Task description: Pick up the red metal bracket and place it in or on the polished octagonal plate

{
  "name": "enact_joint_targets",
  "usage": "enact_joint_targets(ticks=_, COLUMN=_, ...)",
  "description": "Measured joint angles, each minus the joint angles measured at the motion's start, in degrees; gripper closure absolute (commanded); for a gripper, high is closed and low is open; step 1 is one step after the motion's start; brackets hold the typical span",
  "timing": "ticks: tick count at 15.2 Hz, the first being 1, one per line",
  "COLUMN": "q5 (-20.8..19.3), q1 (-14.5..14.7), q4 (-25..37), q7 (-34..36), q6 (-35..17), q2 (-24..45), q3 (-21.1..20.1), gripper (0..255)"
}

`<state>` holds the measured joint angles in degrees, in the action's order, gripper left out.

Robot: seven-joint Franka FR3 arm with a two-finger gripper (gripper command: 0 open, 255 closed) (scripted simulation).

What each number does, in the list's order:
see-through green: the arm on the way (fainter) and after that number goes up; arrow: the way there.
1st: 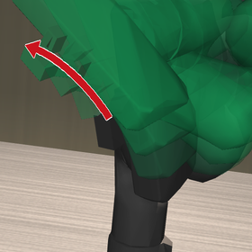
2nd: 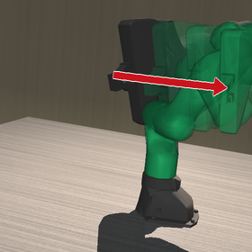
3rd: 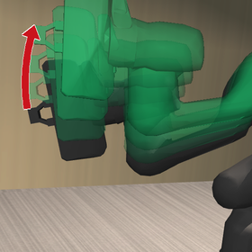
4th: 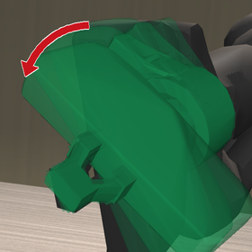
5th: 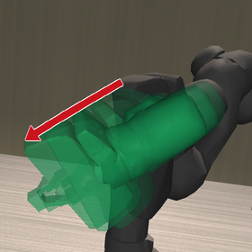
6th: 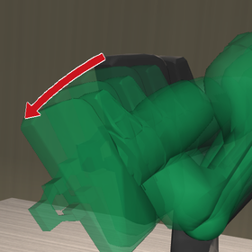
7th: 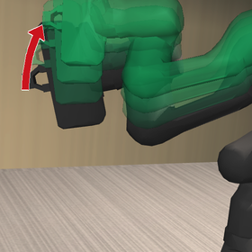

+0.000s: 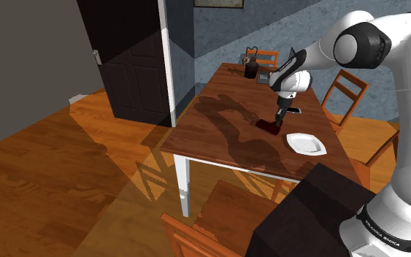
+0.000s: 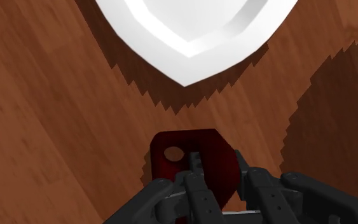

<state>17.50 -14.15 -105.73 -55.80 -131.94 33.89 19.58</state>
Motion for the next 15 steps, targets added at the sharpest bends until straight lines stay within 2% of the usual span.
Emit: enact_joint_targets(ticks=15, q5=-3.3, q1=1.5, q4=0.5, q7=2.2, q6=7.2, q2=-7.0, q3=2.2, gripper=255)
